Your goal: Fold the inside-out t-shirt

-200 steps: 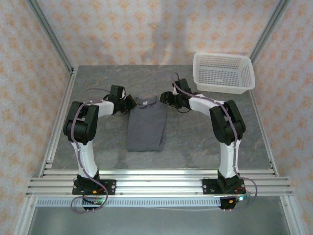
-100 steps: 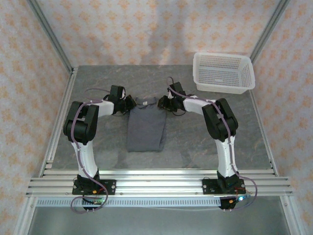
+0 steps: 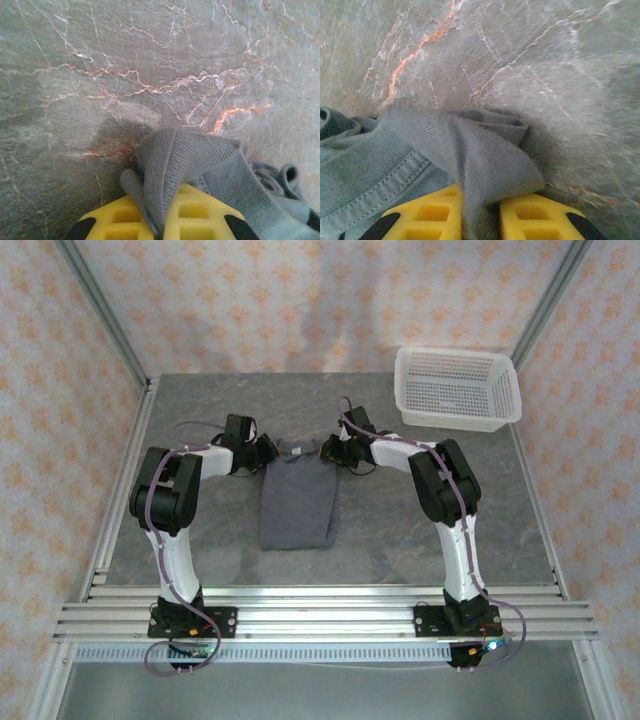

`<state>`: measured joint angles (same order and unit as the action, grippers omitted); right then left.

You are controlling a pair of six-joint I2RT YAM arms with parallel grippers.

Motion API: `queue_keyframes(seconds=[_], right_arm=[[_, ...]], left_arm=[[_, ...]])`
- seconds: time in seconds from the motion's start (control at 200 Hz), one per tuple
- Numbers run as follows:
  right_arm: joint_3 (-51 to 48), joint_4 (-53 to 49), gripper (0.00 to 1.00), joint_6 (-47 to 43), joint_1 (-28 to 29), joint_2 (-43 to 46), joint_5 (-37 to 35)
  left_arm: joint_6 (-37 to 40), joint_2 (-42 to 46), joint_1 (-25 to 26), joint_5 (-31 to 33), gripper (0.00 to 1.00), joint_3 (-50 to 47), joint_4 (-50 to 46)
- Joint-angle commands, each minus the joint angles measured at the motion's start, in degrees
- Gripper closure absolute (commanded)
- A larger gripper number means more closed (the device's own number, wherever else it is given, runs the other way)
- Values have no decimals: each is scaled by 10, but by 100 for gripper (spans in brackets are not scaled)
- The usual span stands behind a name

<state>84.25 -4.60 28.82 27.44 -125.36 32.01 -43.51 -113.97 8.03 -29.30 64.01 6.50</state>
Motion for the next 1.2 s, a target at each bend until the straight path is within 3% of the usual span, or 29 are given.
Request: queue_keyframes(seconds=[0.0, 0.175, 0.335, 0.425, 0.545, 0.686, 0.766, 1.021, 1.196], right_arm=[[28, 18, 97, 15, 9, -3, 20], [133, -47, 100, -31, -2, 56, 5], [205, -81, 100, -94, -1, 165, -20], [133, -32, 100, -120, 4, 240, -14], [-50, 87, 100, -122, 12, 309, 5], [-222, 209, 100, -77, 16, 323, 67], [-283, 237, 100, -61, 24, 322, 81], [-388, 271, 100, -28, 39, 353, 51], [-361, 236, 100, -32, 39, 358, -4]], left_arm=[[-24, 24, -2, 9, 100, -19, 46], [-55, 110, -19, -16, 100, 47, 49], [-10, 239, -21, 2, 100, 132, -28], [22, 328, -15, 29, 100, 87, -31], [31, 407, 7, 84, 100, -45, -46], [-14, 443, 36, 123, 100, -249, 28], [-30, 444, 42, 124, 100, -313, 47], [8, 496, 50, 135, 100, -358, 14], [27, 489, 50, 176, 100, -322, 7]])
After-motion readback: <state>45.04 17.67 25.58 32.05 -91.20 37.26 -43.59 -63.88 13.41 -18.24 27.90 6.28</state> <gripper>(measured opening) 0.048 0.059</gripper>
